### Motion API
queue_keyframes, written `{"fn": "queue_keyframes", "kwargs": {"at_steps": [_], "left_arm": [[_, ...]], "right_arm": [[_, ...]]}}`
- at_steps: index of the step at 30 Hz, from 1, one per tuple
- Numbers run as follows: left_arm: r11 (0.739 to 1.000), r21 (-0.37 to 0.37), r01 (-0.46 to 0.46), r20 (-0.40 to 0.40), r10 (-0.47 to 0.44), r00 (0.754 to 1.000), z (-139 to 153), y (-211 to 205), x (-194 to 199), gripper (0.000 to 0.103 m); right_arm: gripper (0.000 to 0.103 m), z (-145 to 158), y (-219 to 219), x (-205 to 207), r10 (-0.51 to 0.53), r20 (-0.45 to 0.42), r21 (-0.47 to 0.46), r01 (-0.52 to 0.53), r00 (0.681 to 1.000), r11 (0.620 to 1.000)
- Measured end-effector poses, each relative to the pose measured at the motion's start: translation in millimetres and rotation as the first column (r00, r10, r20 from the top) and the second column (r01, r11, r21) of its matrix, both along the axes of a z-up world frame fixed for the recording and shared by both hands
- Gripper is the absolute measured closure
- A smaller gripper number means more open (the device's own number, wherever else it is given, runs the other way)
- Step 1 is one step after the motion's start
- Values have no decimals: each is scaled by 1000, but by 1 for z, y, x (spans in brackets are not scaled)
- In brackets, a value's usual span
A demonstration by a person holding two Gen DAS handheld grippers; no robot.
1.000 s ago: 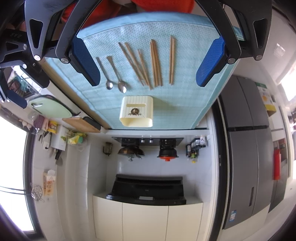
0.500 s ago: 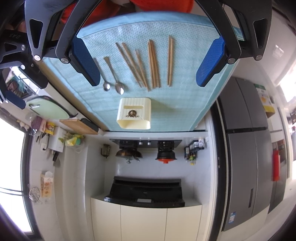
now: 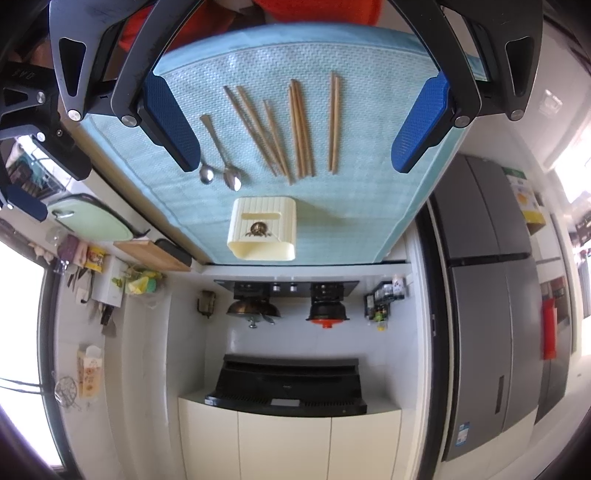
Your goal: Organize utensils
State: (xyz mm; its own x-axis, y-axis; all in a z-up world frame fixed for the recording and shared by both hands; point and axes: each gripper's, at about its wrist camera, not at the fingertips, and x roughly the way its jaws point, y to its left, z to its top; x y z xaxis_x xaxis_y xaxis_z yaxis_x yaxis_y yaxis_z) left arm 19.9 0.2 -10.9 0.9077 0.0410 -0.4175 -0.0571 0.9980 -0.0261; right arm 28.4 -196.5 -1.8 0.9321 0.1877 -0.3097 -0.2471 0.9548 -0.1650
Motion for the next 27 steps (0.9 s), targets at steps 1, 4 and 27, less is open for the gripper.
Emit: {"fn": "queue_keyframes", "kwargs": {"at_steps": [1,4,27], "left_arm": [[1000,0,-1,-1,1,1000,0,0,0,0],[1000,-3,-1,-7,1,1000,0,1,1,0],[1000,-6,-2,-21,2,1000,-3,6,8,0]], "right_arm": [[0,0,0,0,-1,0,0,1,1000,1000],[0,0,0,0,-1,1,-1,1,1000,1000],[0,-1,10,10,14,-16,2,-14,1000,1000]]}}
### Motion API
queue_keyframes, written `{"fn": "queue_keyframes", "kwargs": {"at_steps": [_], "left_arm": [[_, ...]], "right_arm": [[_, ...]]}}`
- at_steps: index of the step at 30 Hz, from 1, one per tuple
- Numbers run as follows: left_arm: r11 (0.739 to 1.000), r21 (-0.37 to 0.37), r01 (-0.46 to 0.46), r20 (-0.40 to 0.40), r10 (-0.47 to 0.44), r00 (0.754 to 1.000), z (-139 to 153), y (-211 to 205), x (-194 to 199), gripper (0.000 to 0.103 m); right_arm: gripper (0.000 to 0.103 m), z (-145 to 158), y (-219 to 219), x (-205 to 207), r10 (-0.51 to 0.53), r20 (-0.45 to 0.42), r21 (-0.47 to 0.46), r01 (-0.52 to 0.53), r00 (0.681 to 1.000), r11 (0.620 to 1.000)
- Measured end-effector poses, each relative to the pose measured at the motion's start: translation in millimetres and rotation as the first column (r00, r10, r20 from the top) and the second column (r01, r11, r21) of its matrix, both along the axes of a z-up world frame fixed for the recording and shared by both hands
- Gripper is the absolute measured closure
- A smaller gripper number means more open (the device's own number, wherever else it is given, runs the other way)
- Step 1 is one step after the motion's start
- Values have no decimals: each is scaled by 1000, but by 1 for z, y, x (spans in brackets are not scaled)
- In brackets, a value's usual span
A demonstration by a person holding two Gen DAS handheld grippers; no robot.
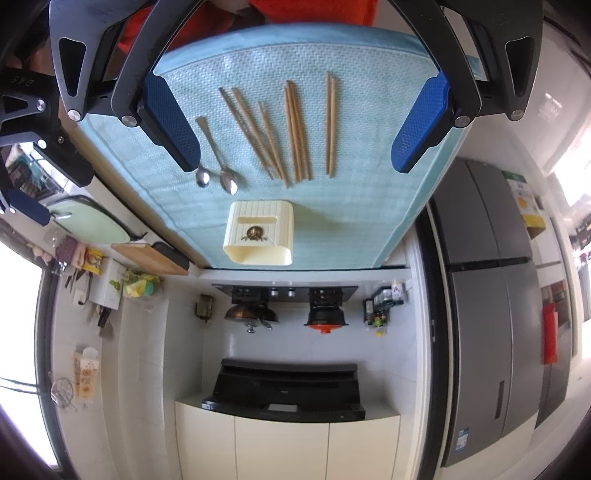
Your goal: Organize utensils
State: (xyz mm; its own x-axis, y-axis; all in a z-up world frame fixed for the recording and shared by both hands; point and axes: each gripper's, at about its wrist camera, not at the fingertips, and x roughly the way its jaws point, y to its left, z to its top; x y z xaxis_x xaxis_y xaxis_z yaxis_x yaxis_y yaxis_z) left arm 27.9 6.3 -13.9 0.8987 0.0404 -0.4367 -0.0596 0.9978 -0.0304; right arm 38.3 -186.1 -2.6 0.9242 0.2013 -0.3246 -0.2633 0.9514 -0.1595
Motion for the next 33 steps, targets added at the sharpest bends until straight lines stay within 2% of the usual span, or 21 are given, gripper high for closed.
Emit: {"fn": "queue_keyframes", "kwargs": {"at_steps": [13,20,25,29,33], "left_arm": [[998,-58,-33,-74,28,997,-15,16,20,0],[996,-11,-86,-121,85,989,-34,37,57,0],[997,28,-71,-217,75,973,-68,66,117,0],[998,37,-51,-326,60,944,-110,82,166,0],[998,28,-51,-396,58,917,-141,91,197,0]], "right_arm": [[0,-9,-1,16,-6,-45,-4,6,999,1000],[0,-22,-6,42,-12,-91,1,13,996,1000],[0,-47,-20,80,-56,-143,-1,56,988,998],[0,-70,-35,106,-100,-213,-2,102,972,995],[0,-89,-45,119,-116,-271,6,122,956,993]]}}
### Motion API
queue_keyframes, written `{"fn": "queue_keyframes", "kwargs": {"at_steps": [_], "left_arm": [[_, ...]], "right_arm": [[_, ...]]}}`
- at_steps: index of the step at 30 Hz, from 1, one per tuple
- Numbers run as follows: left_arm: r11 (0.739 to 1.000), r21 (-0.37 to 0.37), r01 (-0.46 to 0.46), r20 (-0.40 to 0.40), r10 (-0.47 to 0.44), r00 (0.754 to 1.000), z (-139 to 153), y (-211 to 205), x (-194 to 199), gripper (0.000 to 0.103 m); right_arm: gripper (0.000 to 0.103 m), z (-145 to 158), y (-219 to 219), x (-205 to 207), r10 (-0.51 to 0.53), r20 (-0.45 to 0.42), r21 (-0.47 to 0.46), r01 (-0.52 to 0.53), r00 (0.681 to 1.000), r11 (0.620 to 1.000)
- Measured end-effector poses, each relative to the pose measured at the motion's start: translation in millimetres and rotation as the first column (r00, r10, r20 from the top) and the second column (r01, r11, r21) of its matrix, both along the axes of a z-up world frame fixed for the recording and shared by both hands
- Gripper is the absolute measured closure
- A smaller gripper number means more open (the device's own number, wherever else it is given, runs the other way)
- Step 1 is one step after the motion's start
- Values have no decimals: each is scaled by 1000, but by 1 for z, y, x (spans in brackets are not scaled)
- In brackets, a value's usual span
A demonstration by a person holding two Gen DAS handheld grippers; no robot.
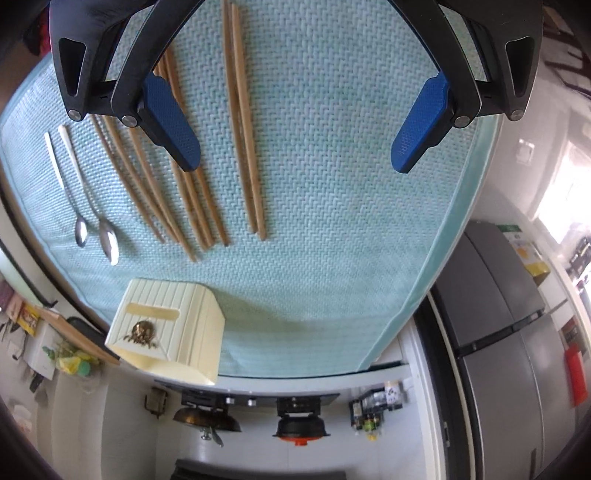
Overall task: Organize utensils
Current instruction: 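Move the left tool to the wooden chopsticks while the right tool approaches the metal spoons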
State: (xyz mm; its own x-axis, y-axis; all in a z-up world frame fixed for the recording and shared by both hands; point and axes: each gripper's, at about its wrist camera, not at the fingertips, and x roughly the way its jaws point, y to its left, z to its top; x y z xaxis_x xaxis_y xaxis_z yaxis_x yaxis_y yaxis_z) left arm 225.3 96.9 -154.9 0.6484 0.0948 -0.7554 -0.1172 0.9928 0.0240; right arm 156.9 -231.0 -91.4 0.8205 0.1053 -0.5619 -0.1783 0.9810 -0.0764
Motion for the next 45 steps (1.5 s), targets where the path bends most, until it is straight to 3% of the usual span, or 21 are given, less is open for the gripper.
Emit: {"fn": "queue_keyframes", "kwargs": {"at_steps": [8,20,24,28,32,33,37,42,45], "left_arm": [[1000,25,-13,-82,15,997,-38,7,36,0],[997,75,20,-135,-10,991,-57,3,53,0],[999,42,20,-147,-13,989,-59,7,57,0],[999,-50,-16,-177,7,984,-62,21,62,0],[999,-36,-19,-173,13,985,-62,18,60,0],[999,-36,-21,-171,15,985,-61,18,59,0],[999,-38,-20,-186,12,982,-62,17,64,0],[999,-41,6,-216,-15,976,-62,20,83,0],[999,-42,34,-219,-42,975,-62,13,89,2]], "right_arm": [[0,-15,0,12,13,-61,27,-11,998,1000],[0,-21,5,27,13,-94,45,-9,995,999],[0,-27,1,35,4,-118,50,2,993,999],[0,-45,-3,59,-14,-173,21,18,985,1000],[0,-73,-3,96,-29,-273,21,36,962,999],[2,-79,-2,105,-27,-288,29,37,957,999],[25,-97,12,140,-30,-317,-3,31,948,1000],[32,-113,31,176,-26,-346,-27,18,938,999],[43,-120,40,187,-31,-351,-43,17,936,999]]}}
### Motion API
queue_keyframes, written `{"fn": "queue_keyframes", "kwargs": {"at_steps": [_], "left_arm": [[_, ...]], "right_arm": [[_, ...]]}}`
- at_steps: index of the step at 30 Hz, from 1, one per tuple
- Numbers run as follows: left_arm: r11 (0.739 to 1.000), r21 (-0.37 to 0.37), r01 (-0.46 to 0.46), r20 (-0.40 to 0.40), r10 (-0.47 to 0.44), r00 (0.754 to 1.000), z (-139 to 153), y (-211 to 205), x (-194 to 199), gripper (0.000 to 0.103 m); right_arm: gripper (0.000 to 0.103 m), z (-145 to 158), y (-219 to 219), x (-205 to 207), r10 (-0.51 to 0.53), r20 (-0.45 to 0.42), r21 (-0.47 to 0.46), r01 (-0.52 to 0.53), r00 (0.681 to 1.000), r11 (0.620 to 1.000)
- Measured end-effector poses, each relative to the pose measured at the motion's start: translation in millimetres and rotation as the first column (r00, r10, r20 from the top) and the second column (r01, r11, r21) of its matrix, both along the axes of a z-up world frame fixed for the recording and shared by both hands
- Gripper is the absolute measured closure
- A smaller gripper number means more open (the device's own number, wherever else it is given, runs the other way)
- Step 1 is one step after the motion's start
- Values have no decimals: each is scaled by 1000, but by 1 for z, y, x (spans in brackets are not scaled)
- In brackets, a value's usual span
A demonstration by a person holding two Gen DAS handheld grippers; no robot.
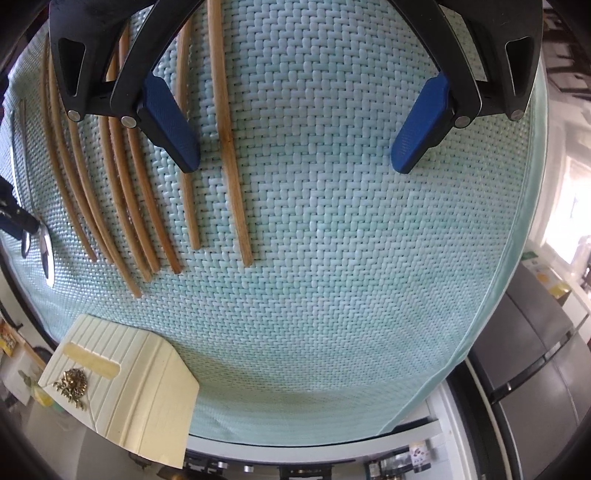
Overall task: Organize utensils
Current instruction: 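Move the left tool to the wooden chopsticks while the right tool approaches the metal spoons, then close the left tool on one chopstick while the right tool grips a spoon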
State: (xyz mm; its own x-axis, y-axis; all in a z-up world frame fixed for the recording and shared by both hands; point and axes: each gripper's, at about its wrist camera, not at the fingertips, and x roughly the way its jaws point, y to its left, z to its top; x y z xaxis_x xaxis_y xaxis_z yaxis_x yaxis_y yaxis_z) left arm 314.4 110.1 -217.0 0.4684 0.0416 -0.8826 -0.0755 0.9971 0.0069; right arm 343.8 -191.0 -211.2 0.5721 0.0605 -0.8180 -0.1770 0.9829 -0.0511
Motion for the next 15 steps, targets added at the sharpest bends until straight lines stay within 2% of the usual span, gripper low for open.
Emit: {"fn": "queue_keyframes", "kwargs": {"at_steps": [1,2,4,6,7,10,12,14,15], "left_arm": [[1000,-5,8,2,-8,1000,1,-2,2,4],[1000,-8,13,2,-13,1000,3,-2,4,11],[999,-14,32,-1,-32,999,6,-4,6,22],[998,-18,55,-1,-55,998,8,-8,7,34],[998,-16,64,1,-64,998,9,-11,6,37],[995,-23,94,13,-94,995,11,-21,5,58],[994,-33,104,22,-103,994,12,-23,5,81],[994,-52,98,28,-97,995,12,-23,7,96],[994,-64,91,29,-89,996,12,-21,8,96]], "right_arm": [[47,0,2,2,-5,8,-5,5,1000,1000],[49,0,3,3,-7,12,0,7,1000,1000],[61,1,3,6,-12,14,8,12,1000,1000],[67,1,3,7,-13,18,8,13,1000,1000],[67,1,2,8,-11,17,13,11,1000,1000],[67,1,1,14,6,22,20,-6,1000,1000],[67,2,-3,19,15,23,42,-16,1000,999],[67,5,-7,20,21,26,67,-23,999,997],[67,7,-11,20,24,31,81,-26,999,996]]}}
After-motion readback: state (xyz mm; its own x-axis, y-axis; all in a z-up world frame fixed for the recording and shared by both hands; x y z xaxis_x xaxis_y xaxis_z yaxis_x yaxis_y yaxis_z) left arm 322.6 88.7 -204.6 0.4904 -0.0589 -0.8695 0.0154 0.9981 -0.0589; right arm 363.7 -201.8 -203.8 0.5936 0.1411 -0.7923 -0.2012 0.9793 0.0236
